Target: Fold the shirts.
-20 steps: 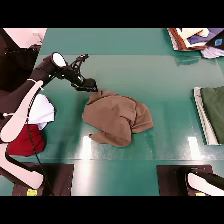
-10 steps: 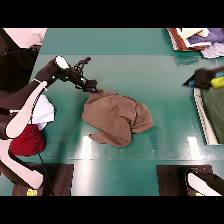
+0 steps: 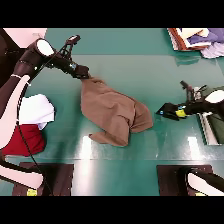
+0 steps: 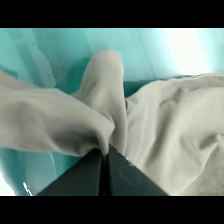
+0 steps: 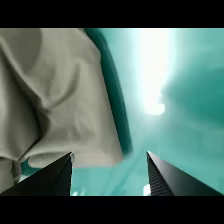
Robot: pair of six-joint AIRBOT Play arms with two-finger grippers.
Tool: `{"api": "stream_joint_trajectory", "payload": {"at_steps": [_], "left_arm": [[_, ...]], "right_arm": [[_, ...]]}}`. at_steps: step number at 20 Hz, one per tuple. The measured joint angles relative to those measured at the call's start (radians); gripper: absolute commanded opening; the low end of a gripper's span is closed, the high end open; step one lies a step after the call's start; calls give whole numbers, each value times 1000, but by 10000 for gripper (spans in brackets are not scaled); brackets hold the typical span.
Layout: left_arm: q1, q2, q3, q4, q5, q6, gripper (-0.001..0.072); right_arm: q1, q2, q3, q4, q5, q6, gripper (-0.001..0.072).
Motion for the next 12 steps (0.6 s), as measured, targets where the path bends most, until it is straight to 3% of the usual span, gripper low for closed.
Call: {"api": "stream_joint_trajectory", "payload": {"at_steps": [2, 5, 6, 7, 12], "left_arm": [[0, 5, 2, 11, -1, 0, 24], [0, 9, 3, 27, -5, 1, 23], [0, 10, 3, 32, -9, 1, 23], [0, 12, 3, 36, -13, 1, 23], [0, 89, 14, 108, 14, -8, 23]], "right_arm": [[22, -76, -11, 51, -31, -44, 500], [64, -174, 18, 96, -45, -81, 333], [77, -201, 36, 105, -45, -88, 136], [90, -226, 56, 101, -53, -94, 18], [102, -243, 198, 80, -42, -106, 17]]}}
